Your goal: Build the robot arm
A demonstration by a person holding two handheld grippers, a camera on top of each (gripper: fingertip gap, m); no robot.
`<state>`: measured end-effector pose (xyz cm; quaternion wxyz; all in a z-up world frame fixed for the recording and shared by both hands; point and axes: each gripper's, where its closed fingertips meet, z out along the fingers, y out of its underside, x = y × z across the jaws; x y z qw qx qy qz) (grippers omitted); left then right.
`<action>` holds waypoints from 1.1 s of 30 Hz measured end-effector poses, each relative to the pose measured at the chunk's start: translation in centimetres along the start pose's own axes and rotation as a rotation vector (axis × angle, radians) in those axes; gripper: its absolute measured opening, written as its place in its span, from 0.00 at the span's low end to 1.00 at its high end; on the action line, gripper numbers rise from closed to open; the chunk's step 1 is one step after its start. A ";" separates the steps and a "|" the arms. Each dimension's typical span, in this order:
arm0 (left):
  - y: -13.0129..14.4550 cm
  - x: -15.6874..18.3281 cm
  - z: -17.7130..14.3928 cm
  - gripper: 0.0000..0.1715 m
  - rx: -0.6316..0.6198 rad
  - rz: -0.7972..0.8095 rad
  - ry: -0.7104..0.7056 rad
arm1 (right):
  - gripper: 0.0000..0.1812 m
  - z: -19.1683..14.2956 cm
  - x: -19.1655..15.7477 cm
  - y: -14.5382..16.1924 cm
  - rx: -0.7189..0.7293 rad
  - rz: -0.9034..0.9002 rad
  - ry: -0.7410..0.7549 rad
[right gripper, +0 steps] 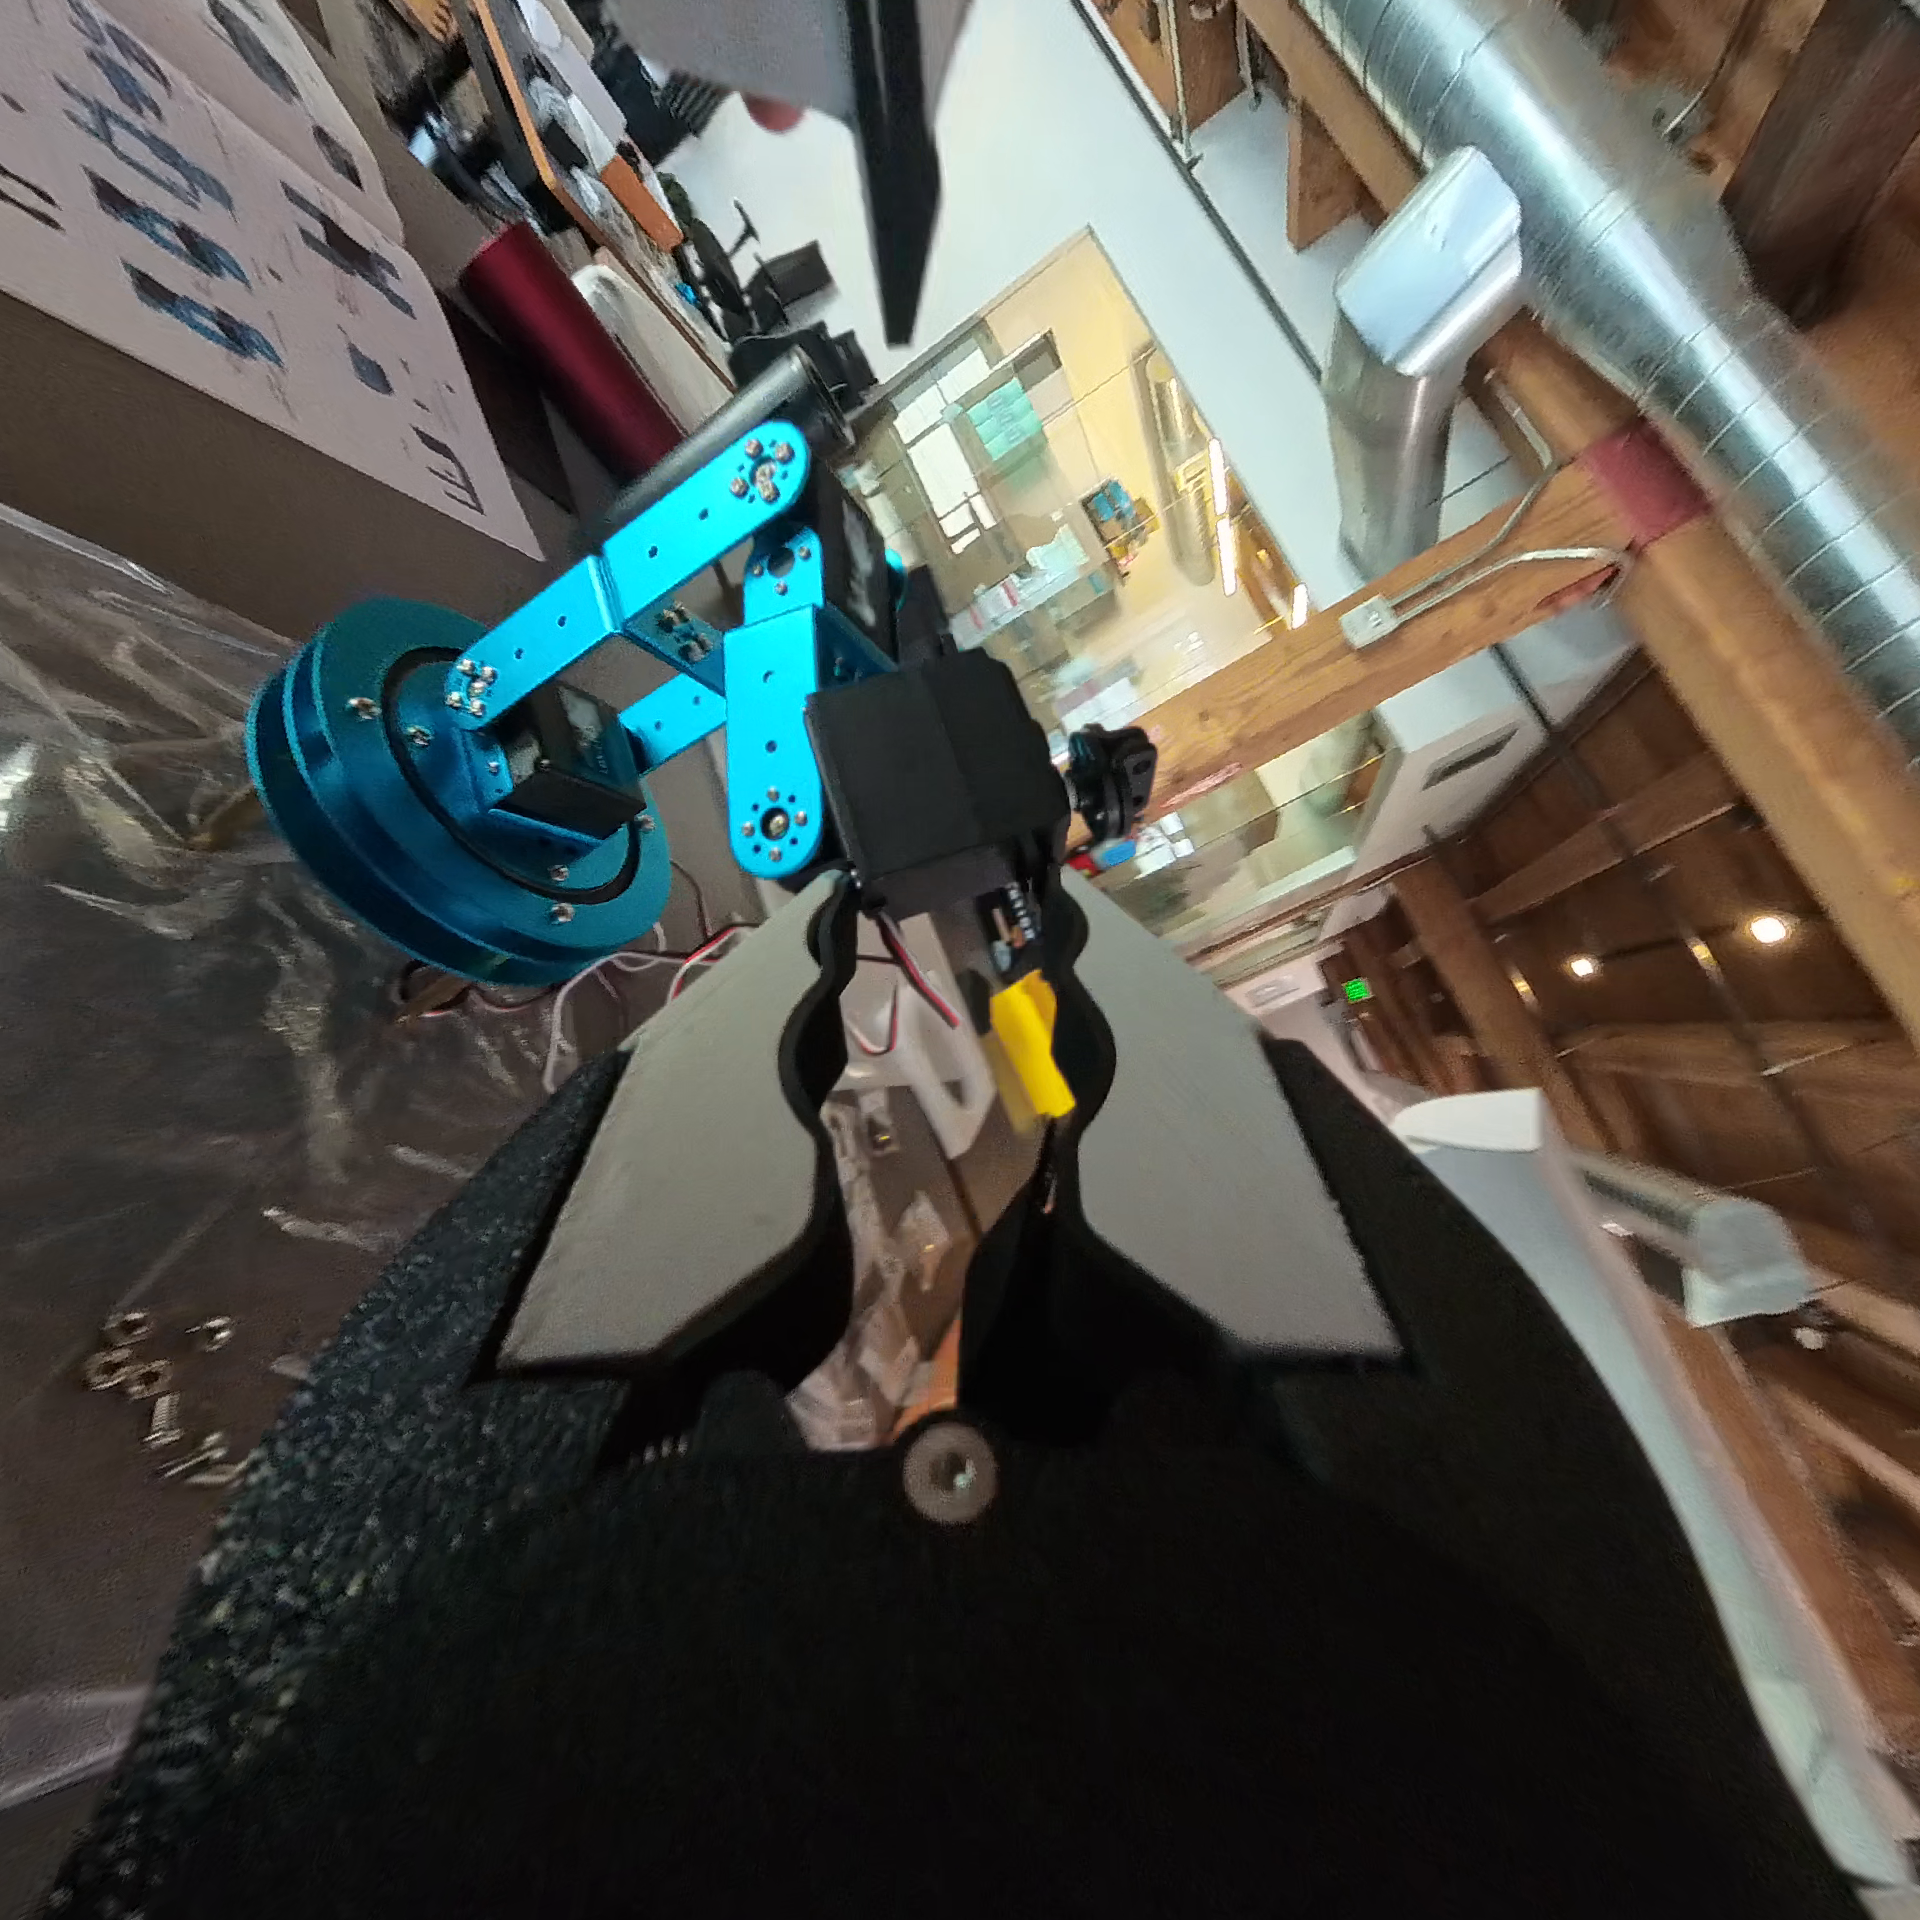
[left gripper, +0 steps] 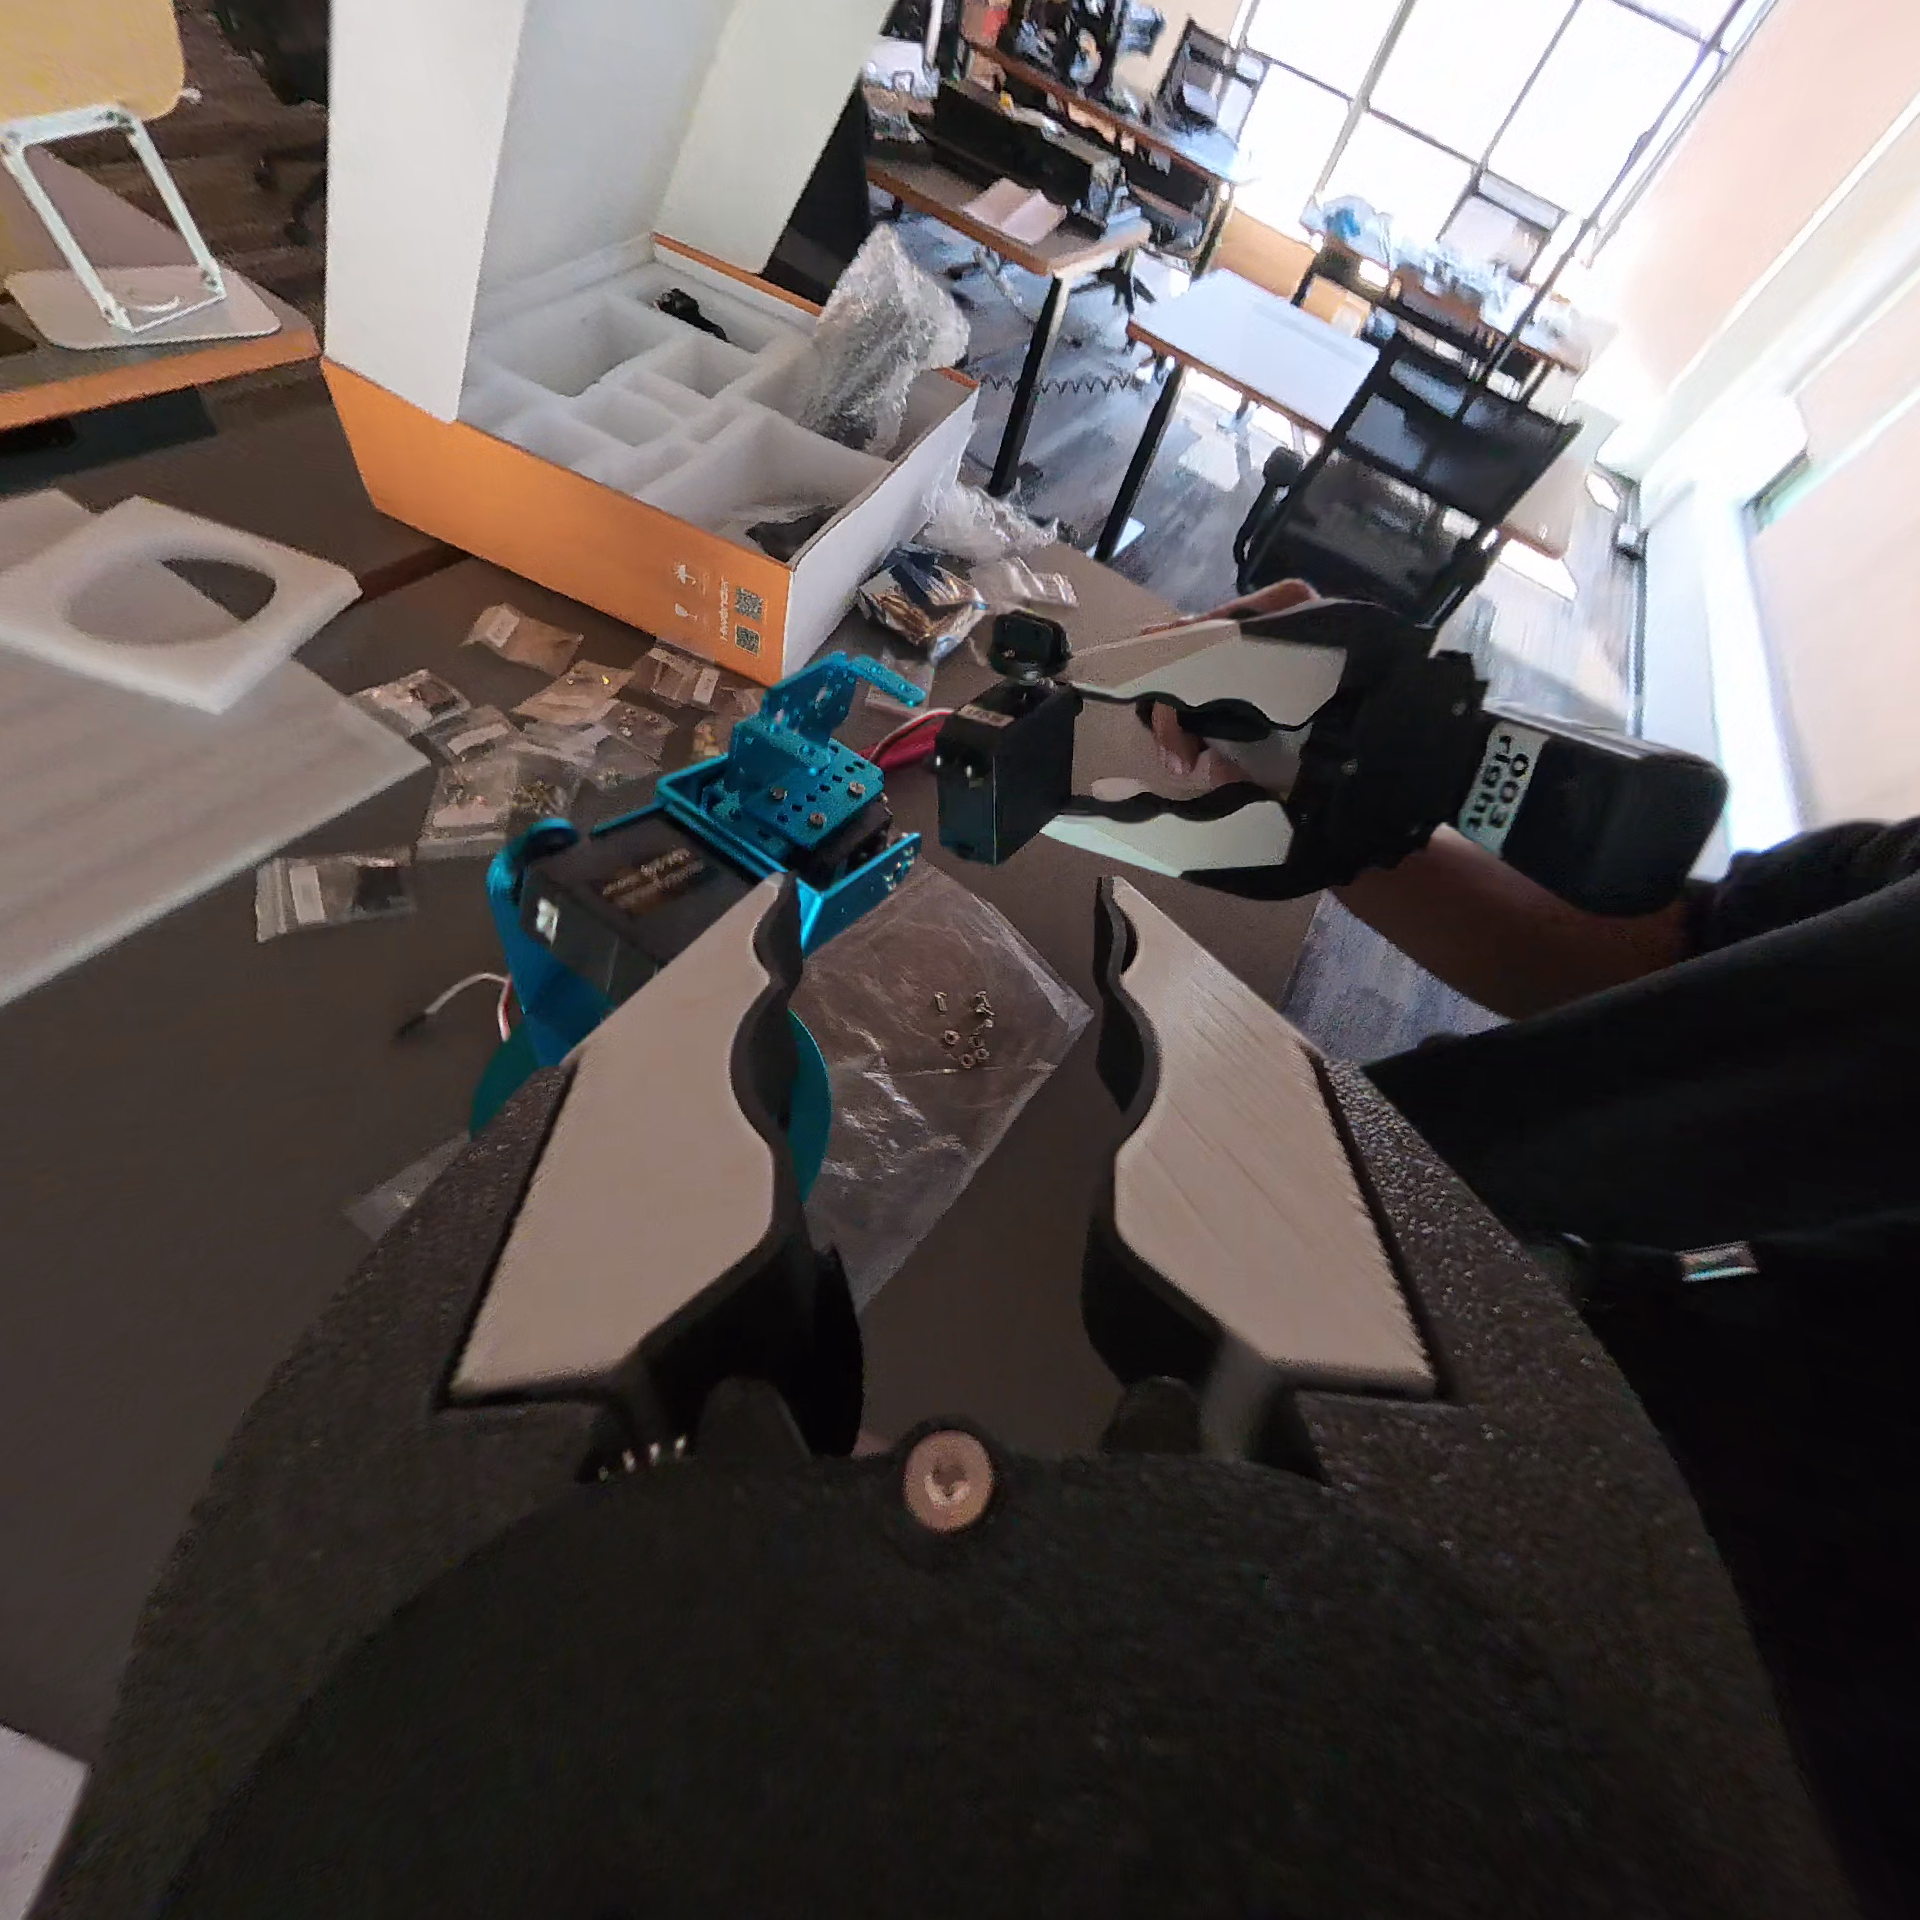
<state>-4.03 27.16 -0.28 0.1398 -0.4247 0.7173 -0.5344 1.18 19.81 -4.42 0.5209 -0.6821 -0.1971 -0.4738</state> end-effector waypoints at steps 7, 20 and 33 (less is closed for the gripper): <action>-0.3 -1.1 2.3 0.36 -0.082 0.228 -0.074 | 0.19 1.4 1.1 -0.8 -0.036 -0.125 0.077; -0.9 -2.8 5.8 0.44 -0.169 0.451 -0.005 | 0.19 3.5 1.2 -0.2 -0.118 -0.202 0.057; -0.2 -4.1 7.9 0.33 -0.259 0.503 0.039 | 0.20 3.9 1.4 -0.3 -0.131 -0.345 0.080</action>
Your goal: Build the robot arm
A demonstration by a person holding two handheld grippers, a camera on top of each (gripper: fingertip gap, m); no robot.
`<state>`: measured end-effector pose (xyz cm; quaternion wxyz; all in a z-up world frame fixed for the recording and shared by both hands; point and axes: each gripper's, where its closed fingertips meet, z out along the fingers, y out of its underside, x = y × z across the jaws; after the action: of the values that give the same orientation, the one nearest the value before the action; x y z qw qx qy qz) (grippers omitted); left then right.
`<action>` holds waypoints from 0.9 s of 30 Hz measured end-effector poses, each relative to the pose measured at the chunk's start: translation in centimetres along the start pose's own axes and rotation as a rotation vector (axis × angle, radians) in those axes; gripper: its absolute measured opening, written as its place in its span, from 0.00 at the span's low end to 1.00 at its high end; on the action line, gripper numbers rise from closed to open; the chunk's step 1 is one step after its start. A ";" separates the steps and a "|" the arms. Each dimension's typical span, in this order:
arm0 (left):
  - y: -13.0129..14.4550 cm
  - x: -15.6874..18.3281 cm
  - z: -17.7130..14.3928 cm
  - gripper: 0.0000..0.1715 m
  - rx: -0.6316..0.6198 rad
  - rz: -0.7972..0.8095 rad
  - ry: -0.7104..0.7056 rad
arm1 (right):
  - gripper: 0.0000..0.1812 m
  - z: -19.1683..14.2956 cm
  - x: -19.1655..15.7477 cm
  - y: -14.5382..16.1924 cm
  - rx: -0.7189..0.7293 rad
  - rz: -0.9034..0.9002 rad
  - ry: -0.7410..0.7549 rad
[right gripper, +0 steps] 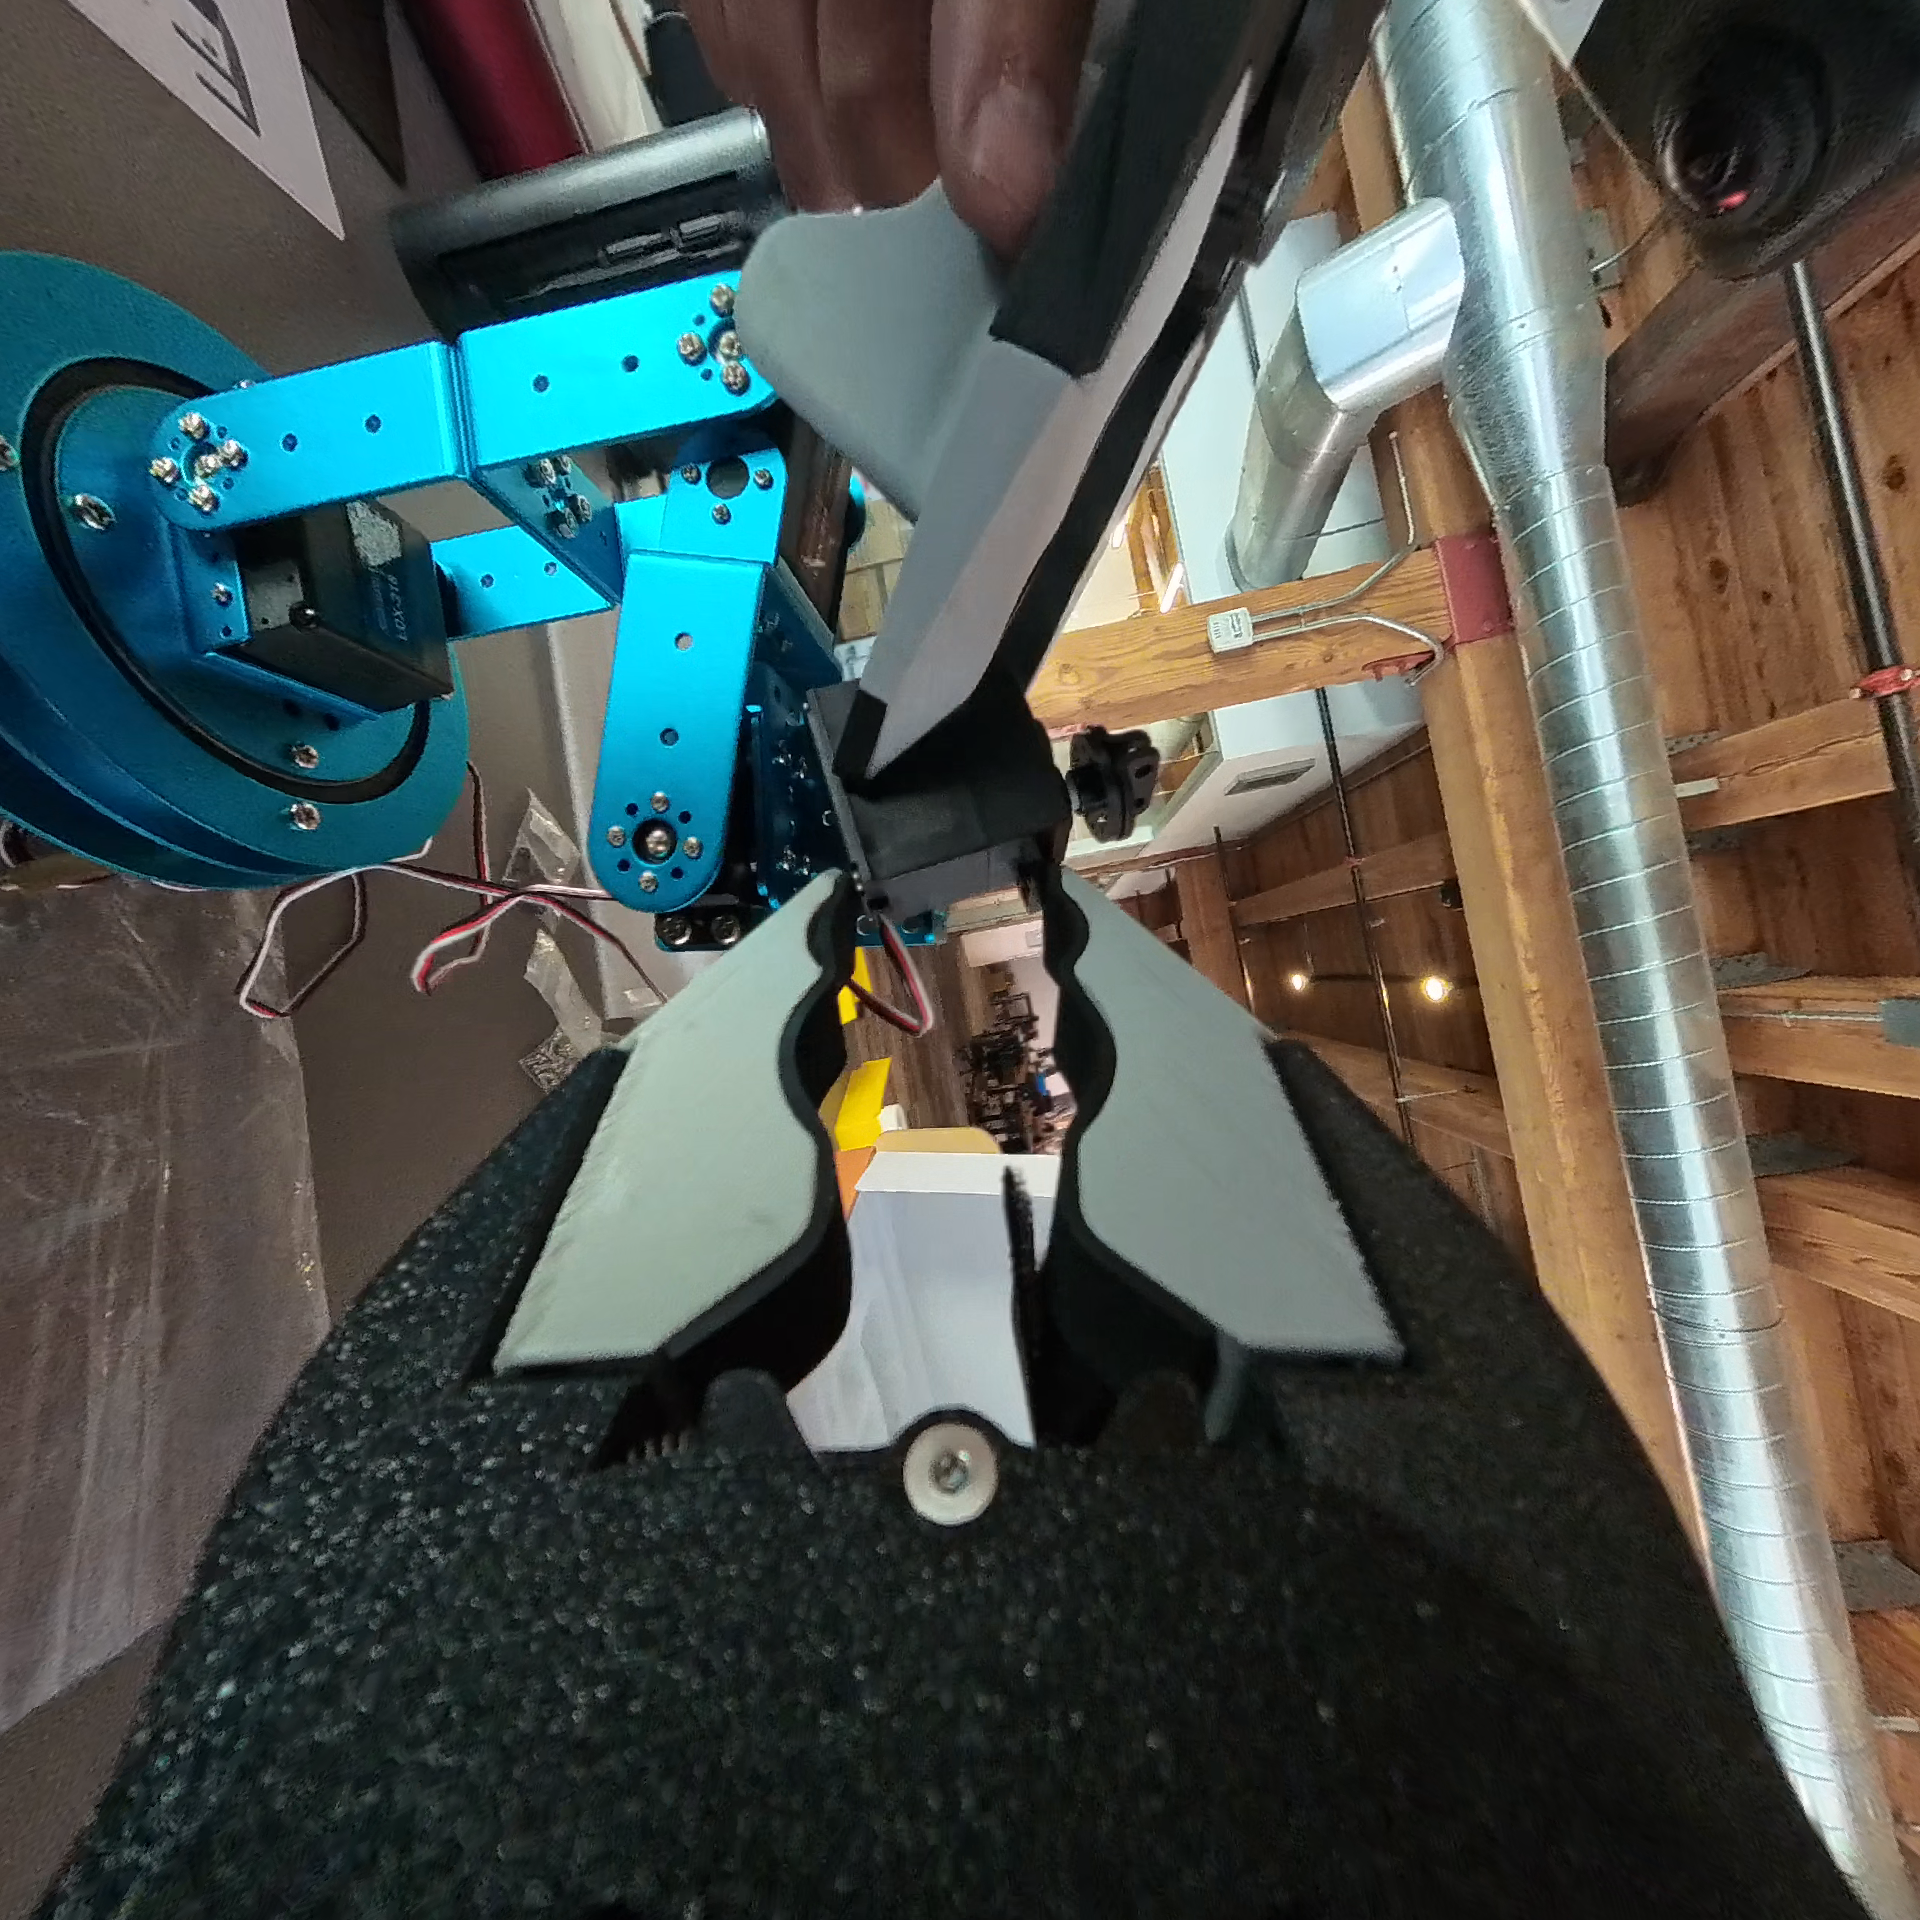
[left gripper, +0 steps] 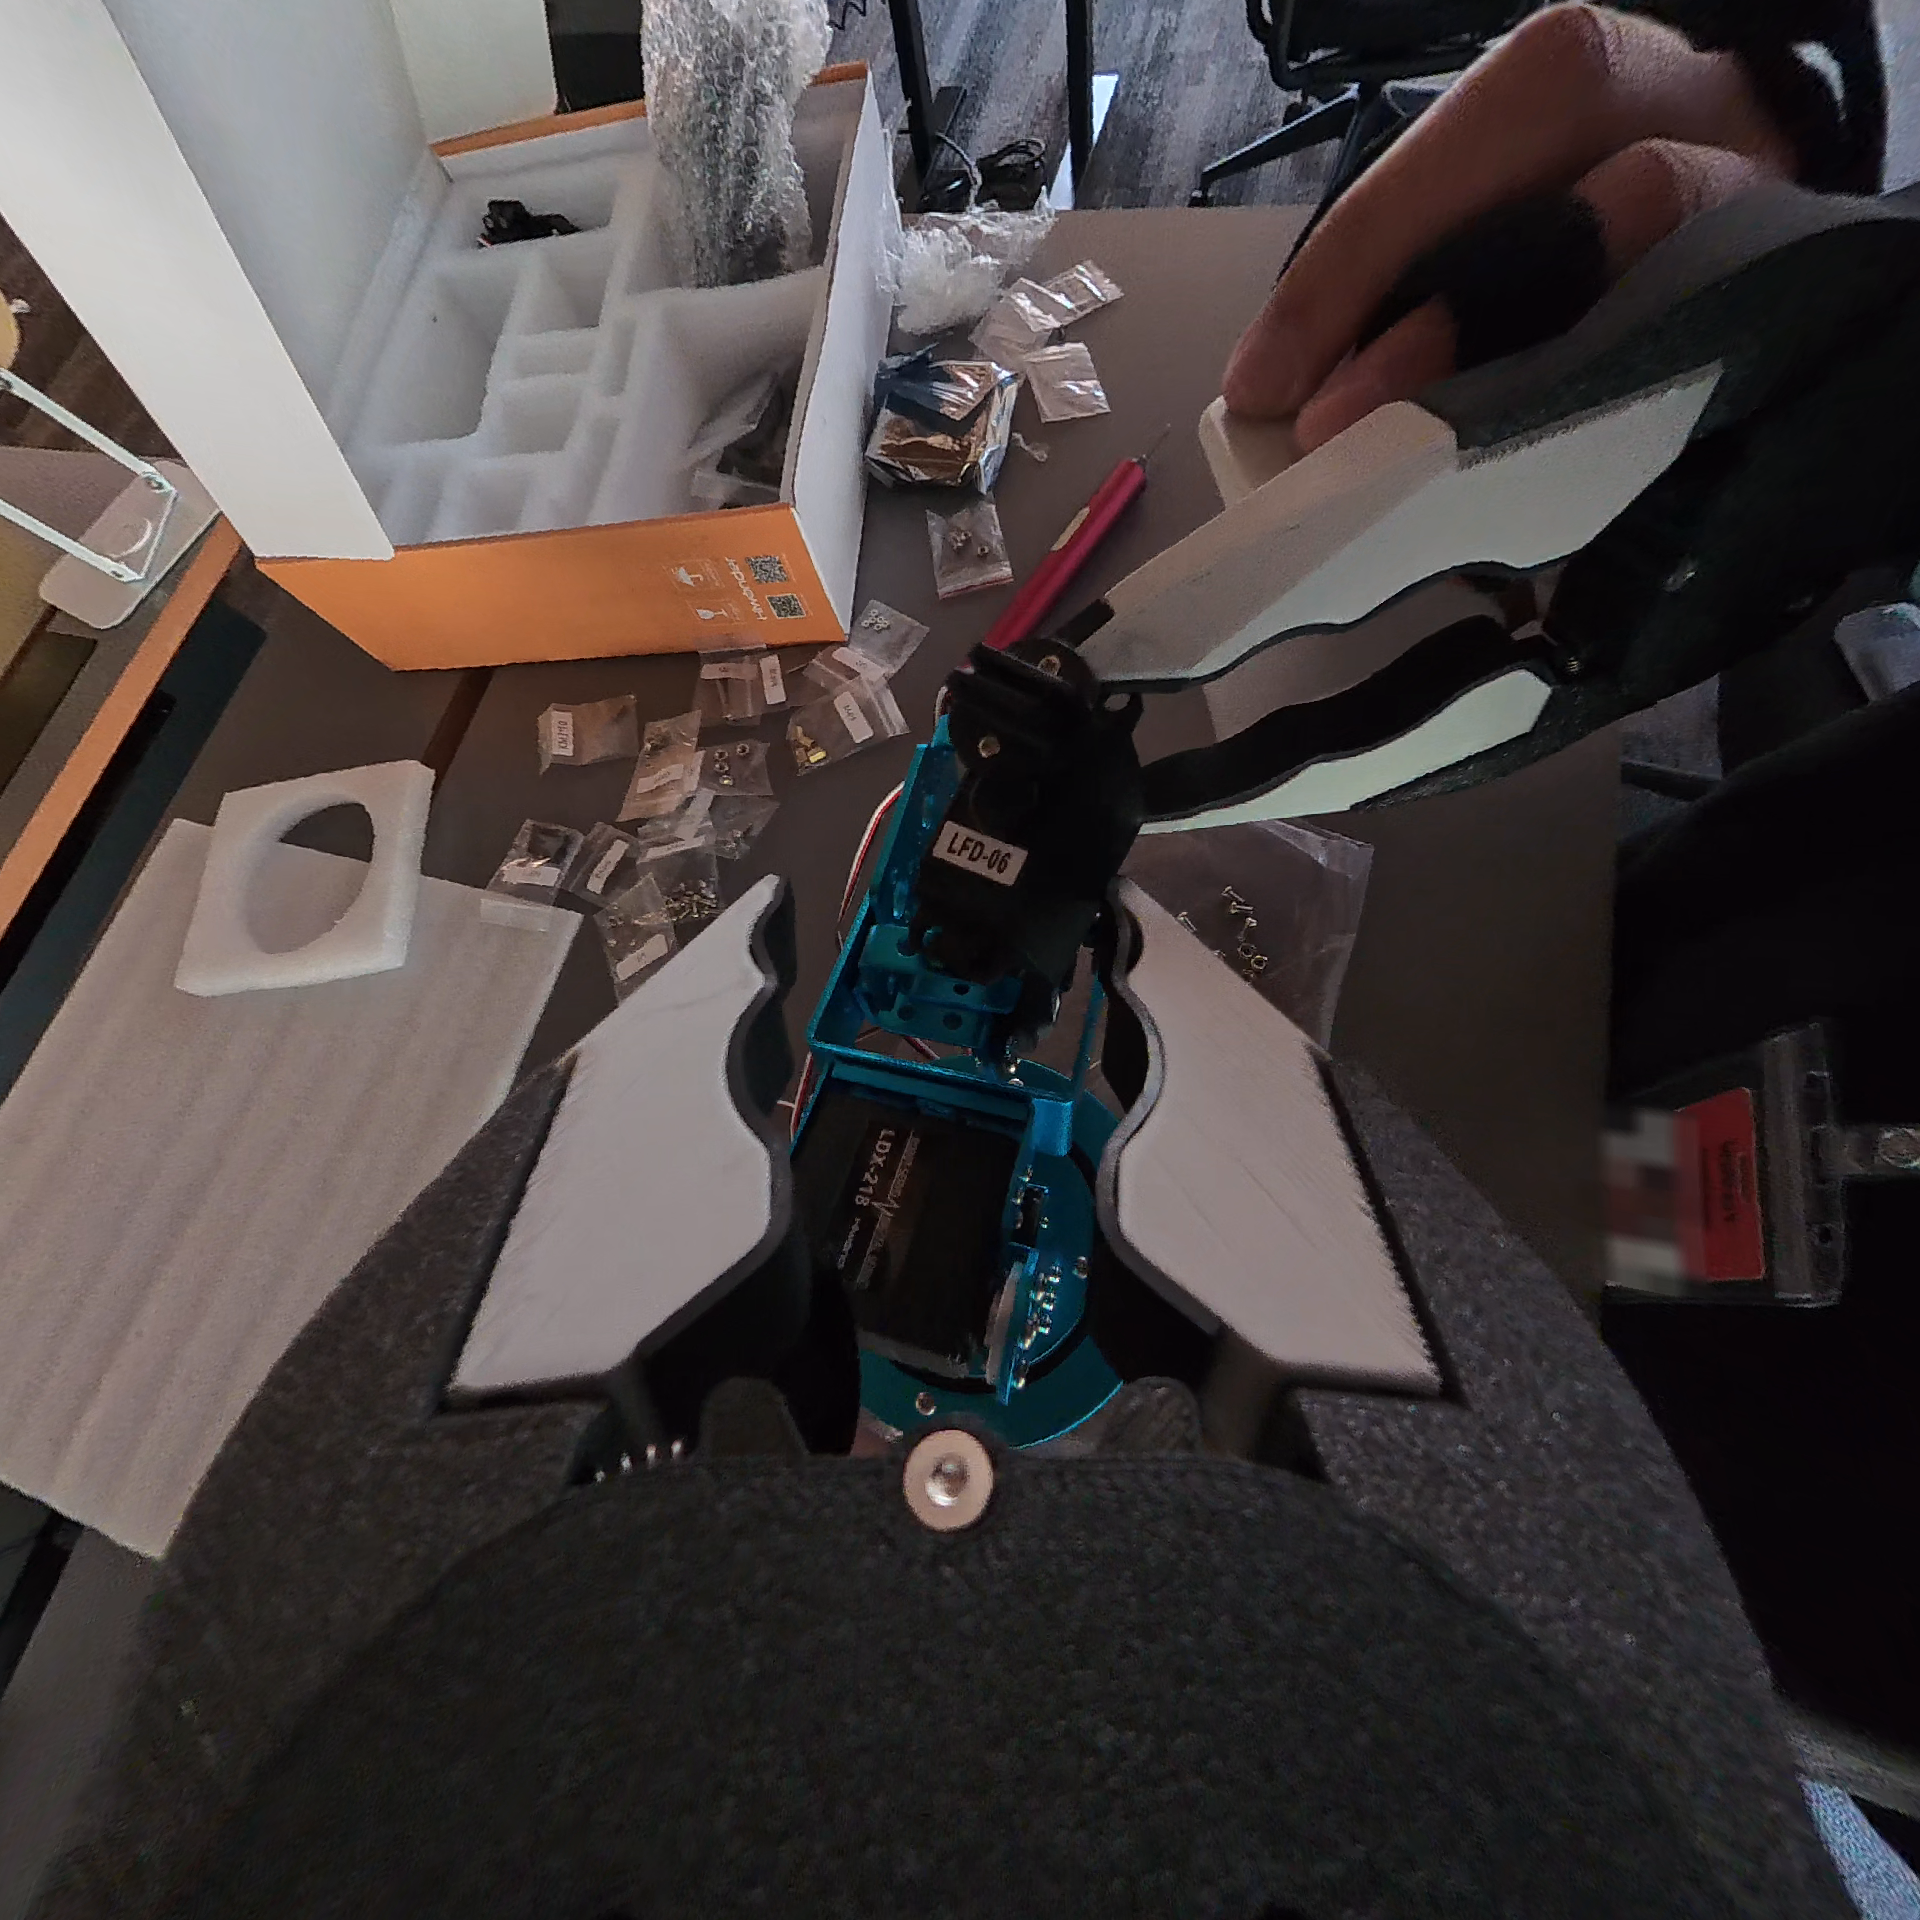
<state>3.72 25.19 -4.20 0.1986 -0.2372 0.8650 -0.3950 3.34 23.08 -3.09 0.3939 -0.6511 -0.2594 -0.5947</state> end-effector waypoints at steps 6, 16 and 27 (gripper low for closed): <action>-0.4 0.6 0.1 0.26 0.001 0.052 0.022 | 0.20 0.2 -0.2 0.1 0.003 0.033 -0.017; -0.1 0.2 0.3 0.25 -0.003 0.056 -0.024 | 0.26 0.0 -1.3 0.1 0.010 0.177 -0.120; 0.0 0.0 0.2 0.22 0.027 0.031 -0.071 | 0.22 -0.1 -0.2 -1.2 0.152 0.693 -0.398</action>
<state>3.87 25.10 -4.37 0.2385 -0.2350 0.8555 -0.3949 2.28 23.66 -3.09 0.5600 -0.7714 -0.1389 -0.2685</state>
